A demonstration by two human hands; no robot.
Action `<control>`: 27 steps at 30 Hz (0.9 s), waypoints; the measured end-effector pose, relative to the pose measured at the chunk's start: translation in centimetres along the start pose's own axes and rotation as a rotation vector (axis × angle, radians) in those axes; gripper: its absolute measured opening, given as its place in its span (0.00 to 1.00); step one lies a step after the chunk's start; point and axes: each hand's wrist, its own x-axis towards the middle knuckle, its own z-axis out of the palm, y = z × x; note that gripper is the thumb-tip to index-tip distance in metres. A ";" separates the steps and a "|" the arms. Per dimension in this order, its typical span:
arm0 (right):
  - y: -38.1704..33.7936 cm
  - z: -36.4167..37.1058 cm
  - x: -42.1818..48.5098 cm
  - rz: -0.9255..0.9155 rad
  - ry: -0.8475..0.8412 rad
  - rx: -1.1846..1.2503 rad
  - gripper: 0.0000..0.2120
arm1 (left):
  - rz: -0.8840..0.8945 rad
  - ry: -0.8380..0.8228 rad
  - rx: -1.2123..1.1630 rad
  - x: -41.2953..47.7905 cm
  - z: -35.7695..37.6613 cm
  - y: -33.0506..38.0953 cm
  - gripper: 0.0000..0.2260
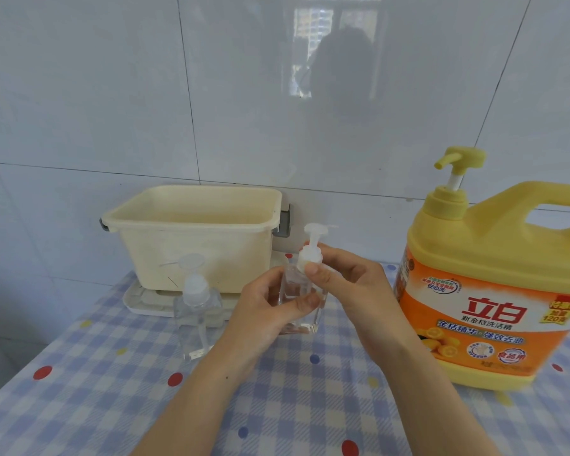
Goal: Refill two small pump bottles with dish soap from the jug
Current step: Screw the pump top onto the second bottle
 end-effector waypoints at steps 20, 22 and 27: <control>0.2 -0.2 0.2 0.065 -0.007 -0.004 0.24 | -0.028 -0.004 0.006 0.0 0.0 0.0 0.14; 0.2 -0.1 0.1 0.065 0.006 -0.002 0.26 | -0.023 -0.007 0.004 0.0 0.0 -0.1 0.14; 0.7 0.2 0.3 0.034 0.092 -0.034 0.13 | 0.016 -0.029 0.076 0.1 0.2 -0.4 0.13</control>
